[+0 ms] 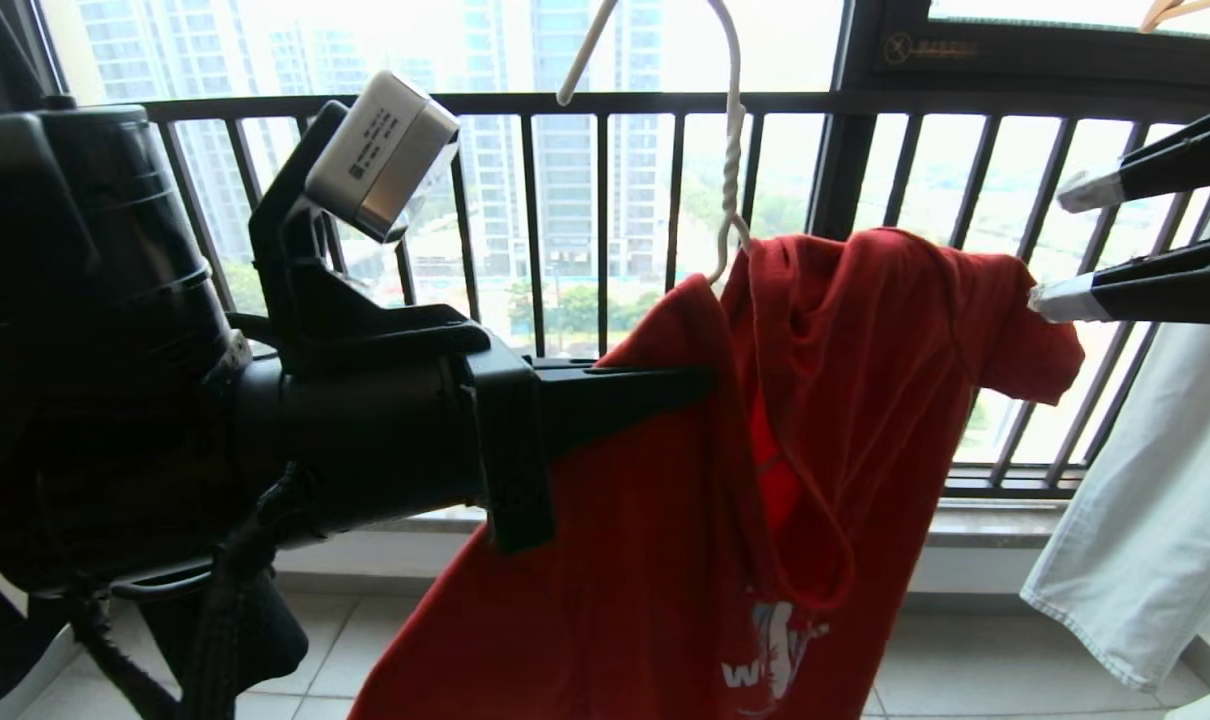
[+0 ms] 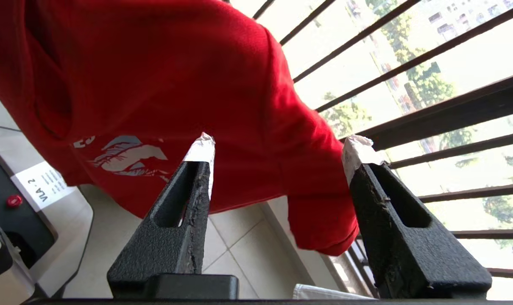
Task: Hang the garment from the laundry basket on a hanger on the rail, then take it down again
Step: Hang the clothes rack on the clothesline
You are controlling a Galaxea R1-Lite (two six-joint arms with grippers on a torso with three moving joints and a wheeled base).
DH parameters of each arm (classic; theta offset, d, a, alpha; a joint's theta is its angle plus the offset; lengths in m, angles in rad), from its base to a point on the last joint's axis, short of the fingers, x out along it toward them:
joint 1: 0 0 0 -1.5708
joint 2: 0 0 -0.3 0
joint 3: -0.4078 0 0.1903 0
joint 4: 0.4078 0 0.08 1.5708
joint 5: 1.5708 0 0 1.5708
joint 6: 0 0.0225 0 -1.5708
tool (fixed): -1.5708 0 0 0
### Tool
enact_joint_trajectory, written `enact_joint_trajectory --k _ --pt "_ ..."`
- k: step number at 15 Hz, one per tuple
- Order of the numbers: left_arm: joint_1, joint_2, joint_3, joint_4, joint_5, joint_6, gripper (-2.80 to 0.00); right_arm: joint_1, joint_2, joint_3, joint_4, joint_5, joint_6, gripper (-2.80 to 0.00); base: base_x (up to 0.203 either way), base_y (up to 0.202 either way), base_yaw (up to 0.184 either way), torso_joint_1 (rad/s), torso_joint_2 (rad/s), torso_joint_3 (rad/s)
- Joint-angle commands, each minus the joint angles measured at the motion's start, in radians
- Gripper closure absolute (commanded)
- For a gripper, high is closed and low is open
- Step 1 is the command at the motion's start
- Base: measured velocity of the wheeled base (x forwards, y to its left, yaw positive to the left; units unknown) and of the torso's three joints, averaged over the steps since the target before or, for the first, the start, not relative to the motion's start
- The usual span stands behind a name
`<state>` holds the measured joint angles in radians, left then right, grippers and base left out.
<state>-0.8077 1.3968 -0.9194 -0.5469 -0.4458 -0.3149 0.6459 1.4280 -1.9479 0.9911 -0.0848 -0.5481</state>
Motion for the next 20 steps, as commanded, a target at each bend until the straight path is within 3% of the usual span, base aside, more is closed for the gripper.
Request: enact_joint_trajectory --k 1,8,16,19,20 --pt "0.001 -0.038 -0.001 0.042 -0.023 -0.001 0.0 -0.016 0.035 -0.014 0.009 0.066 -0.04 -2.8 0.0 0.0 0.0 0.0 0.0 0.0" --pt "-0.001 -0.05 0.0 0.05 -0.027 0.0 0.0 -0.028 0.044 -0.008 0.018 0.198 -0.123 -2.8 0.0 0.0 0.0 0.0 0.0 0.0" --pt "-0.03 -0.061 0.019 0.048 -0.032 0.003 0.0 -0.024 0.056 -0.008 0.067 0.337 -0.145 -2.8 0.0 0.0 0.0 0.0 0.0 0.0" --pt "-0.029 -0.099 0.062 0.037 -0.191 0.005 0.0 -0.014 0.04 -0.008 0.131 0.364 -0.152 -2.8 0.0 0.0 0.0 0.0 0.0 0.0" --pt "-0.028 -0.105 0.064 0.035 -0.197 0.005 0.0 -0.014 0.031 -0.008 0.181 0.364 -0.159 -2.8 0.0 0.0 0.0 0.0 0.0 0.0"
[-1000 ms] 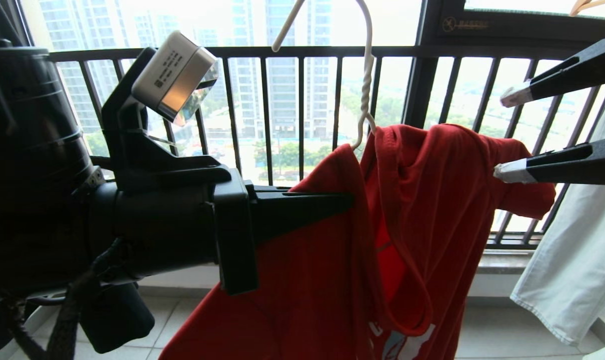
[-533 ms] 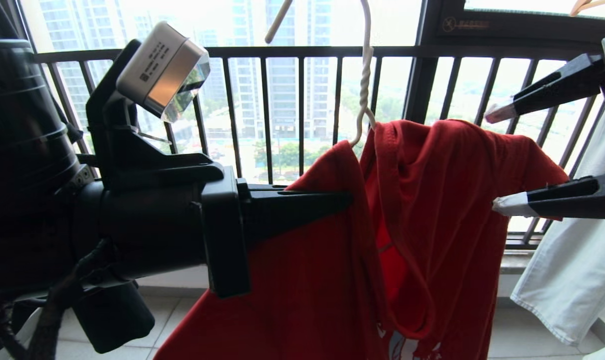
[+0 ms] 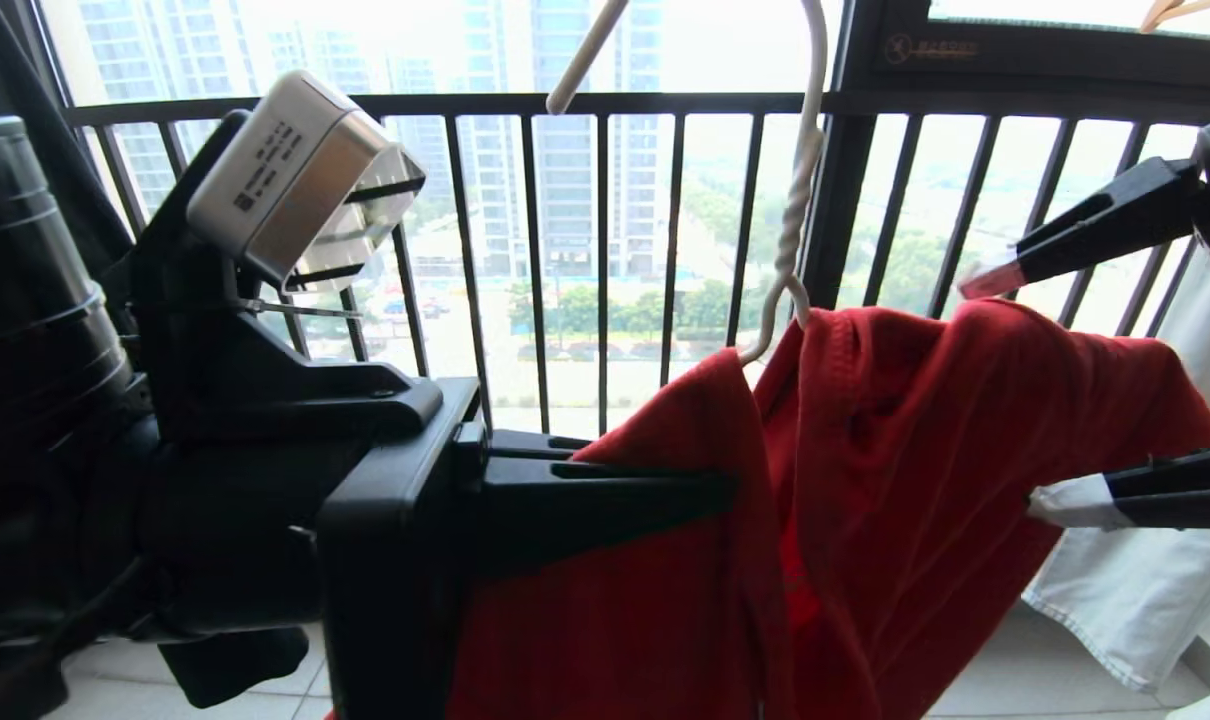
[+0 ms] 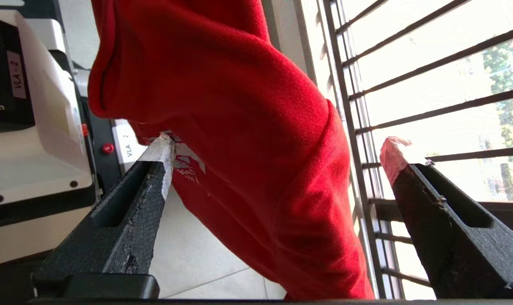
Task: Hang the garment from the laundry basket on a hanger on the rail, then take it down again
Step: Hang the clothes rack on the clothesline
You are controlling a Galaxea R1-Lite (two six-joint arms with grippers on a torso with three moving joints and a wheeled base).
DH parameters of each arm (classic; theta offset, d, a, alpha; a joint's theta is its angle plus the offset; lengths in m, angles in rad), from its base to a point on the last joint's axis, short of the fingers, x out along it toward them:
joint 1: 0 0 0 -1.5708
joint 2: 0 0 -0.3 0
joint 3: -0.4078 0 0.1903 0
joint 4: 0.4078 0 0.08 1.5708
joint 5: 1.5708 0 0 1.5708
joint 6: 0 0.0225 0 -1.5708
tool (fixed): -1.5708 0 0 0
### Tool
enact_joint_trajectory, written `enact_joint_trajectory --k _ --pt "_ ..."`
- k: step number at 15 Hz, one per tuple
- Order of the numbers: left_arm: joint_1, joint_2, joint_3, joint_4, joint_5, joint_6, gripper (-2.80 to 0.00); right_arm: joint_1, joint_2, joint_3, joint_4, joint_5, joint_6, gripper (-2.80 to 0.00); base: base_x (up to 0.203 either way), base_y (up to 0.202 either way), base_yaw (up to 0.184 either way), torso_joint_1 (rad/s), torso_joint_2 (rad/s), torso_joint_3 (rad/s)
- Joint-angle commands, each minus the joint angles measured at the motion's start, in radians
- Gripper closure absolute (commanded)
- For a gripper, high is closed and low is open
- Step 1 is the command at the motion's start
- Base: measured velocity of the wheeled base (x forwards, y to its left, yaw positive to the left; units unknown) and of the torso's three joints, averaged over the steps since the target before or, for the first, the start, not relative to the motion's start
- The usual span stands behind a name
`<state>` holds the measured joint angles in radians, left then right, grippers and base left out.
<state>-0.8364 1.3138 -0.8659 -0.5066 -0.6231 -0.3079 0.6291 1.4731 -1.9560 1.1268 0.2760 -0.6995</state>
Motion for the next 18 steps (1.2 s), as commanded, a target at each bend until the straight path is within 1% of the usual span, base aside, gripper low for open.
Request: enact_joint_trajectory --k 1,5,8,10,12,16,17,18 --pt "0.001 -0.024 0.012 -0.005 -0.021 -0.002 0.0 0.003 -0.023 0.0 0.082 0.004 -0.012 -2.8 0.0 0.0 0.0 0.0 0.0 0.0" --pt "0.0 -0.022 0.016 -0.006 -0.024 0.009 0.0 0.011 -0.022 0.006 0.14 0.017 -0.012 -2.8 0.0 0.0 0.0 0.0 0.0 0.0" --pt "0.0 -0.032 0.028 -0.007 -0.026 0.031 0.0 0.029 -0.009 0.005 0.124 0.017 -0.012 -2.8 0.0 0.0 0.0 0.0 0.0 0.0" --pt "0.0 -0.042 0.028 -0.007 -0.026 0.032 0.0 0.043 -0.004 0.003 0.09 0.017 -0.011 -2.8 0.0 0.0 0.0 0.0 0.0 0.0" --pt "0.0 -0.054 0.028 -0.009 -0.026 0.032 0.0 0.055 0.004 0.005 0.088 0.02 -0.008 -2.8 0.0 0.0 0.0 0.0 0.0 0.0" --pt "0.002 -0.071 0.031 -0.032 -0.024 0.03 0.0 0.055 0.04 0.005 0.046 0.061 0.006 -2.8 0.0 0.0 0.0 0.0 0.0 0.0" --pt "0.003 -0.076 0.031 -0.032 -0.024 0.03 0.0 0.056 0.045 0.005 0.036 0.07 0.039 0.0 0.0 0.0 0.0 0.0 0.0 0.0" --pt "0.003 -0.074 0.03 -0.032 -0.023 0.03 0.0 0.058 0.044 0.005 0.019 0.075 0.051 0.0 0.0 0.0 0.0 0.0 0.0 0.0"
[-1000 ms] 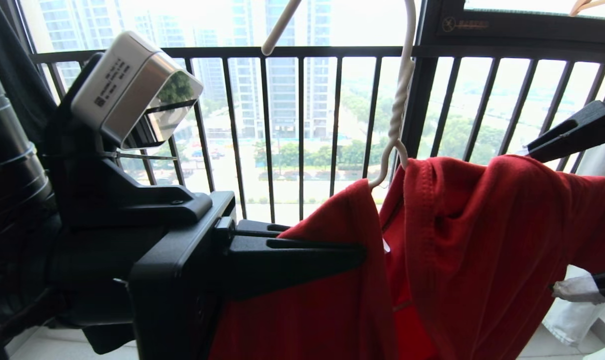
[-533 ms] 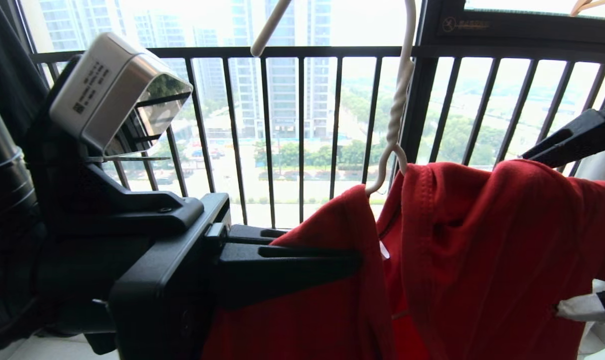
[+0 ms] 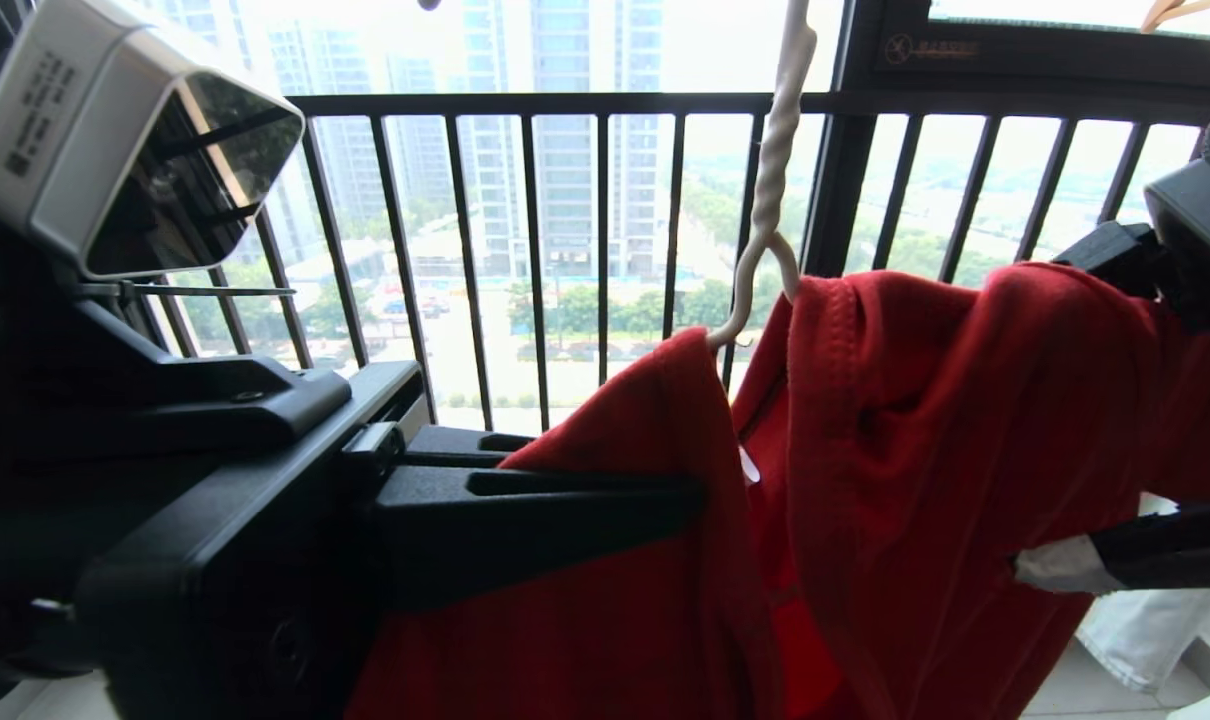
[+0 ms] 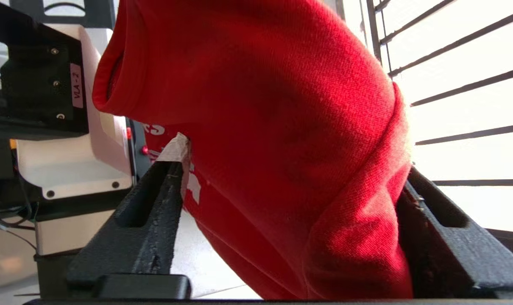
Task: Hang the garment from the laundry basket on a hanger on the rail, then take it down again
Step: Hang the clothes rack on the clothesline
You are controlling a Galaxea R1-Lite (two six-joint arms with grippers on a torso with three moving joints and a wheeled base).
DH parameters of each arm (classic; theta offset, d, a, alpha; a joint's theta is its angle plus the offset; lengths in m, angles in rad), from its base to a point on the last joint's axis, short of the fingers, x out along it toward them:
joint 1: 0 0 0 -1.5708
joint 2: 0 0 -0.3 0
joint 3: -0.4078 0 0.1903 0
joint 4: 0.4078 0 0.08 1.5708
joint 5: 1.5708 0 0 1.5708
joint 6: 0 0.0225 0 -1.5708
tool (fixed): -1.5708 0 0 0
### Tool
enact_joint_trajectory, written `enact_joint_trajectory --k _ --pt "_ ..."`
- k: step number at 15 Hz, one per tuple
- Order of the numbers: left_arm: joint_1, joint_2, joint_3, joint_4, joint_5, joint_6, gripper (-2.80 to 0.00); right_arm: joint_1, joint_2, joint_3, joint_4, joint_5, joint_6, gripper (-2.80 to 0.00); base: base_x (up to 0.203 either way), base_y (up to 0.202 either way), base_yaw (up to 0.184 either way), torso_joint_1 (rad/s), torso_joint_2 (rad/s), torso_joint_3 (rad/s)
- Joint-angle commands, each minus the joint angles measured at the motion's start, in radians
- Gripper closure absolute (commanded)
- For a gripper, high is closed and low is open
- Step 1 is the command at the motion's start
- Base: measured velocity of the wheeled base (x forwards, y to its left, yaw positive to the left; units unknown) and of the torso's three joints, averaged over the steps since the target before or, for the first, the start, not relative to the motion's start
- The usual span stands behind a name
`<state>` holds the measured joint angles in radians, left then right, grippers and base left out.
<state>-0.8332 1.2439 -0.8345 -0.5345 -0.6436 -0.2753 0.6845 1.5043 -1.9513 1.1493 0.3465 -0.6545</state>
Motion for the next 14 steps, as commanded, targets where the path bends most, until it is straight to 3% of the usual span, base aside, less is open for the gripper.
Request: enact_joint_trajectory --k 1,14 --pt "0.004 -0.004 -0.002 -0.007 -0.002 -0.002 0.0 0.003 0.008 0.0 -0.003 0.006 0.007 0.0 0.0 0.0 0.0 0.0 0.0 0.0" --pt "0.026 0.019 -0.002 -0.047 0.001 0.002 0.0 0.003 -0.027 0.002 0.001 0.019 0.035 0.0 0.0 0.0 0.0 0.0 0.0 0.0"
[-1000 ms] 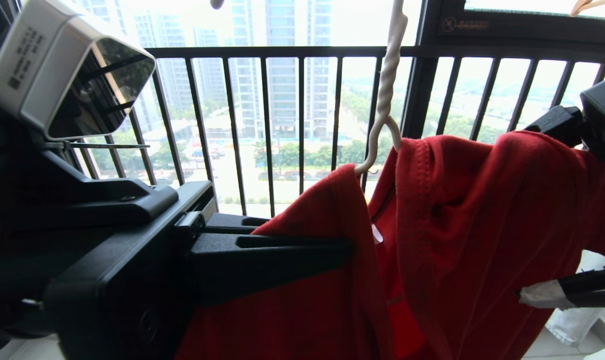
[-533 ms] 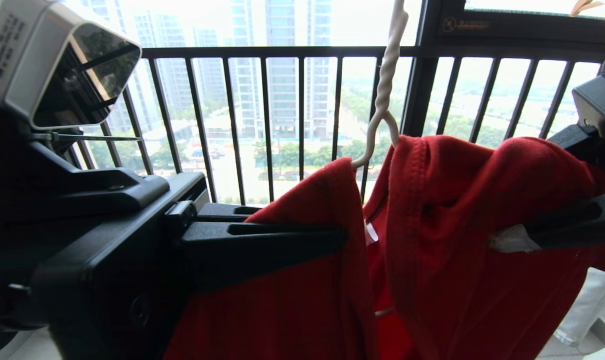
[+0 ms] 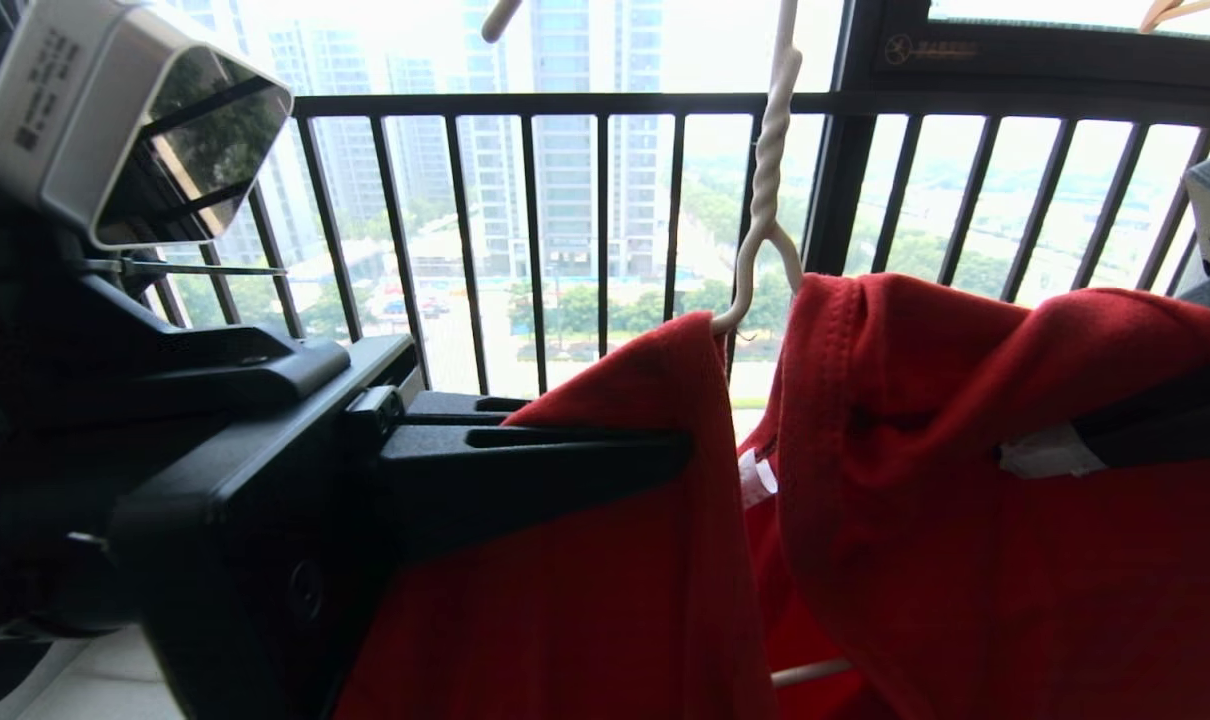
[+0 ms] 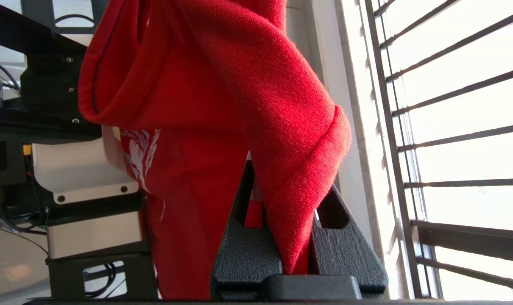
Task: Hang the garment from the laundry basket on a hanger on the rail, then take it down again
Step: Hang the clothes rack on the clothesline
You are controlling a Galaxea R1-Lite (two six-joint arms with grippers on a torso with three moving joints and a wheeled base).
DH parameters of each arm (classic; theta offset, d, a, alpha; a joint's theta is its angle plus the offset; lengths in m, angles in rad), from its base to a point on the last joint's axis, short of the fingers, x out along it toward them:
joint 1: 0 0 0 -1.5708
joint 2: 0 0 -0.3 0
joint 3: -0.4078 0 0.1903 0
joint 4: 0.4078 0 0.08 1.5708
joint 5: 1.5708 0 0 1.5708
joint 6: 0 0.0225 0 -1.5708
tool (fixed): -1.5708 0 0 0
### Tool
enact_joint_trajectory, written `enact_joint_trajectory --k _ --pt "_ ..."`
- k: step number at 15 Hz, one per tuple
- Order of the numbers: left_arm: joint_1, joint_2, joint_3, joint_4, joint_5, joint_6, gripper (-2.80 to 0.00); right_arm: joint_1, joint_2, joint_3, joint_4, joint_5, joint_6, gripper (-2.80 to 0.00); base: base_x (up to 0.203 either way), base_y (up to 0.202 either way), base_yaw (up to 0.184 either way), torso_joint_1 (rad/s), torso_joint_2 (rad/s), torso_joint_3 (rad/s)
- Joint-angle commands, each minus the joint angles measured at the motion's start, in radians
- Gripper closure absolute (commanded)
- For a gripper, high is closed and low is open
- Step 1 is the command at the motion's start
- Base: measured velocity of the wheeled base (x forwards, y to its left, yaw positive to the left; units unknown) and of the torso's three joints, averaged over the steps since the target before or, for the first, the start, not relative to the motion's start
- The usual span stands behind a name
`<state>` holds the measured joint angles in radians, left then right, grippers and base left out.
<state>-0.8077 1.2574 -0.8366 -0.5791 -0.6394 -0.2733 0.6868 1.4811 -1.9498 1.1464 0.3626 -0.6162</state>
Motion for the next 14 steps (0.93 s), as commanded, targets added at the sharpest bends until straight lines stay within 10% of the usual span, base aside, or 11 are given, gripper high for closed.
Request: enact_joint_trajectory --k 1,2,14 --pt "0.001 0.007 0.002 -0.002 -0.002 0.007 0.0 0.0 -0.004 0.0 0.006 0.003 -0.004 0.0 0.0 0.0 0.0 0.0 0.0 0.0" --pt "0.001 0.011 0.003 -0.002 -0.002 0.024 -2.8 0.0 -0.005 0.0 0.006 0.003 -0.004 0.0 0.0 0.0 0.0 0.0 0.0 0.0" --pt "0.066 -0.088 -0.009 -0.001 0.002 0.031 -2.8 -0.061 -0.014 0.01 -0.036 -0.001 0.001 0.0 0.0 0.0 0.0 0.0 0.0 0.0"
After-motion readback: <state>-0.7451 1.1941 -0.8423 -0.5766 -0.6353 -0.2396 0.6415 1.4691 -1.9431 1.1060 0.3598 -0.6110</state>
